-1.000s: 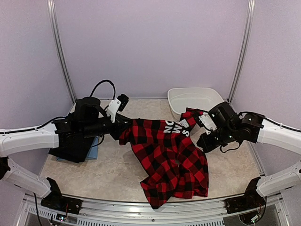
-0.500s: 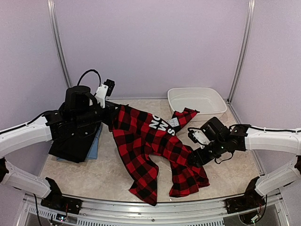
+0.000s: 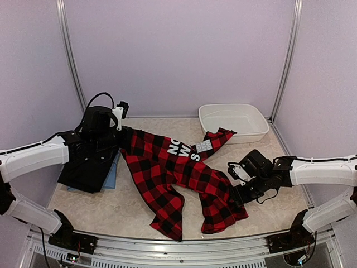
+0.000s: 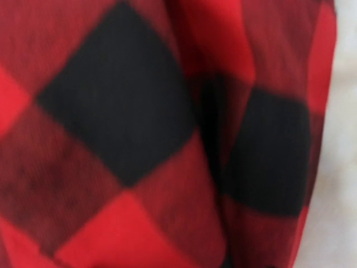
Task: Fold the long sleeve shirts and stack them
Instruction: Pick up the crumpled shirt from the center of the board.
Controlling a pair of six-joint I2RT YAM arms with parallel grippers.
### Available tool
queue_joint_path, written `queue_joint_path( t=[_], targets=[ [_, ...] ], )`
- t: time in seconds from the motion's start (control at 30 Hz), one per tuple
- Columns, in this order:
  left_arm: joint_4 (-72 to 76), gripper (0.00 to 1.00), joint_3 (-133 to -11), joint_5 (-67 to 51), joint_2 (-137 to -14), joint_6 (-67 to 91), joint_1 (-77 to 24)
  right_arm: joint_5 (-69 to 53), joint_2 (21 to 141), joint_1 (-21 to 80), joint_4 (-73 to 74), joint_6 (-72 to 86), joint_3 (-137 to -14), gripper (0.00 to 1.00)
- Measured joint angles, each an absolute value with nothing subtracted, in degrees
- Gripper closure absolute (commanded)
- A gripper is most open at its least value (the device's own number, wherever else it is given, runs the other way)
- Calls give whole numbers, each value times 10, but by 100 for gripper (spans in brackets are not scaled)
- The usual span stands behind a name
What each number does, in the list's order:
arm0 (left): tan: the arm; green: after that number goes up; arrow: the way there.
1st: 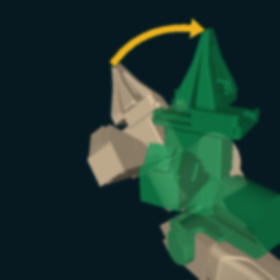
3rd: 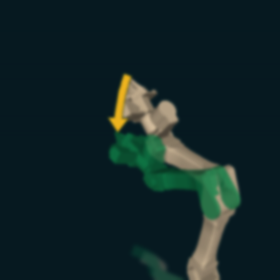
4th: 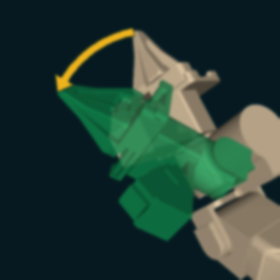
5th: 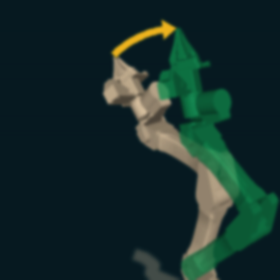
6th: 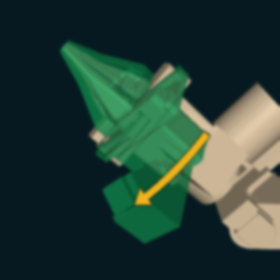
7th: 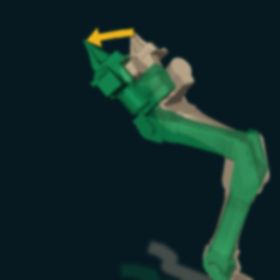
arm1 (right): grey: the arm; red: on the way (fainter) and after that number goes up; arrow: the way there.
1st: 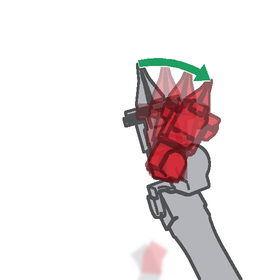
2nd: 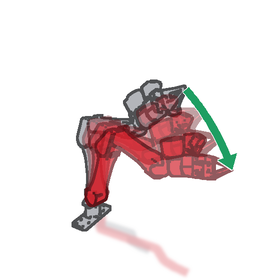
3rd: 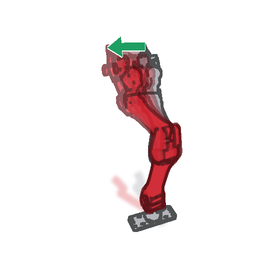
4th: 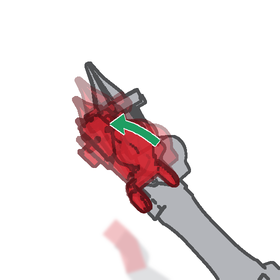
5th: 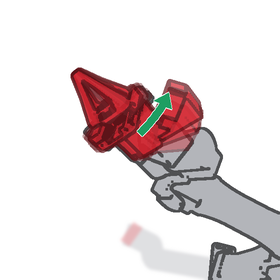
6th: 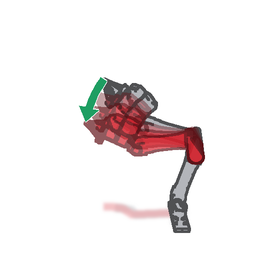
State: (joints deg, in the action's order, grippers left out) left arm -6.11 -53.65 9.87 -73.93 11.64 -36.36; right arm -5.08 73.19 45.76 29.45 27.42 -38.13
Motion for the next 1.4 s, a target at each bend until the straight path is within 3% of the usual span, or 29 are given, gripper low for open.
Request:
queue_joint_path(
  t=[0.23,0.43,0.5,0.8,1.27,1.4],
  targets=[
    [-61,100,-536,110,-772,127,-362,-58,674,481,291,314,-348,39],
    [-62,100,-536,110,-780,132,-357,-39,696,482,293,331,-345,41],
    [-62,100,-536,110,-780,133,-355,-28,716,482,295,336,-346,48],
    [-63,100,-536,112,-809,137,-345,-7,736,483,301,338,-350,100],
    [-95,100,-536,147,-856,142,-334,-2,711,483,344,333,-399,100],
    [-100,89,-536,153,-865,143,-334,18,705,483,392,333,-439,100]
  ],
)
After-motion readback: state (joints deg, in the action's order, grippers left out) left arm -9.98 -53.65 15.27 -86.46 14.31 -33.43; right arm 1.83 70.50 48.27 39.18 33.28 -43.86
